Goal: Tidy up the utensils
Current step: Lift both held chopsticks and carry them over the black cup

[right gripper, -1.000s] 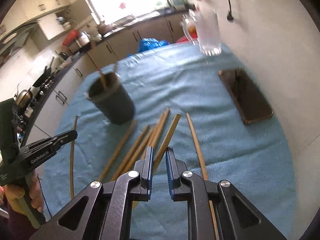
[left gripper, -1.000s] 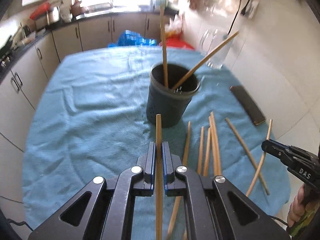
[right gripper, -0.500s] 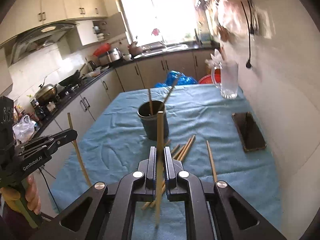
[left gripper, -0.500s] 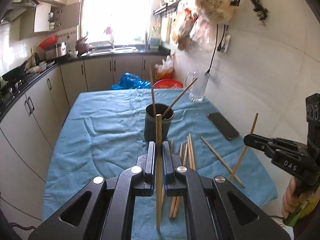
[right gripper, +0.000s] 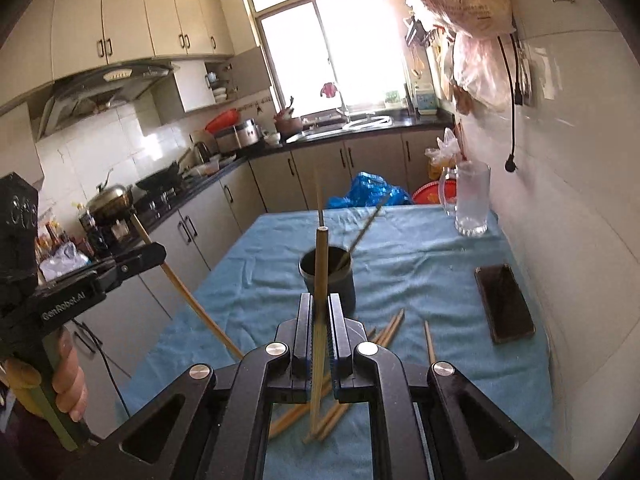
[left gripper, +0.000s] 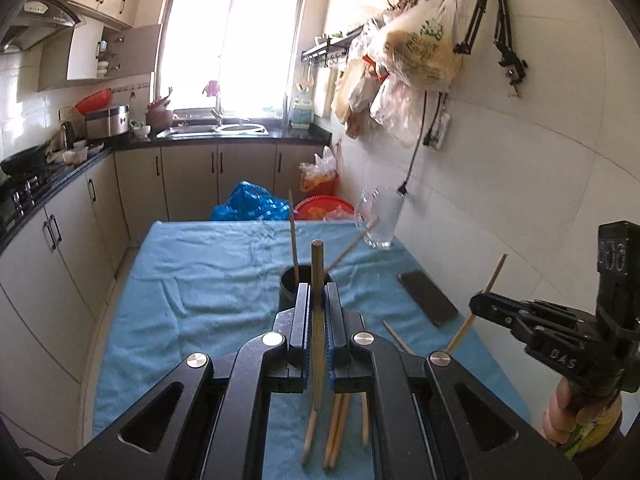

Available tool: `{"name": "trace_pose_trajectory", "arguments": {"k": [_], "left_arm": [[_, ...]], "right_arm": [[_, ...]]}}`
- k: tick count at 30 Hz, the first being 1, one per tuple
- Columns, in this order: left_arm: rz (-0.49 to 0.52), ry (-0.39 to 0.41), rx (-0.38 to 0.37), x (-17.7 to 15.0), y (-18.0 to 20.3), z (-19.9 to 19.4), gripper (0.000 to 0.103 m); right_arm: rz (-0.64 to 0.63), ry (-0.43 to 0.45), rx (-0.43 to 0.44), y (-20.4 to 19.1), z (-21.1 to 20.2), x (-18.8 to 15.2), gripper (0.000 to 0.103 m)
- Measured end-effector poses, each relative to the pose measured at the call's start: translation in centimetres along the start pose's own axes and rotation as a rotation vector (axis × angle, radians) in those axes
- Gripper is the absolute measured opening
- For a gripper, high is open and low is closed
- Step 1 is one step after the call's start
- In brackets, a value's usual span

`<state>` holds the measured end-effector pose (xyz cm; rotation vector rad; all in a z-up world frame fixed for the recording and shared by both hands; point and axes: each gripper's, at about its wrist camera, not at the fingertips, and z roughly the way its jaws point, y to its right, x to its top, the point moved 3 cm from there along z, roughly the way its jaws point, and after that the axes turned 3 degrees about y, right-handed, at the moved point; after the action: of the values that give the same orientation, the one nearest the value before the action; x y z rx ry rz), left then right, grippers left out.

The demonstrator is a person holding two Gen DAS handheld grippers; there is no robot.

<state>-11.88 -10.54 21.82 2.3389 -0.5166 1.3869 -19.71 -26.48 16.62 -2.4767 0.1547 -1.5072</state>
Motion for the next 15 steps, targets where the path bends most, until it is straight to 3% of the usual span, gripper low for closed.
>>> {"name": "trace_pose_trajectory", "arguments": {"k": [9, 15], "left_arm": [[-0.032, 0.039, 0.015, 6.3, -1.3, 4.3, 0.006], [-0.046, 0.047, 0.018, 9.6, -1.6, 8.1, 0.006]], "right_arm": [[0.023, 0.149, 0.009, -0.5, 1.6, 7.6, 0.007], [0.04, 0.229, -0.038, -0.3, 4.5, 11.5, 0.007]]}}
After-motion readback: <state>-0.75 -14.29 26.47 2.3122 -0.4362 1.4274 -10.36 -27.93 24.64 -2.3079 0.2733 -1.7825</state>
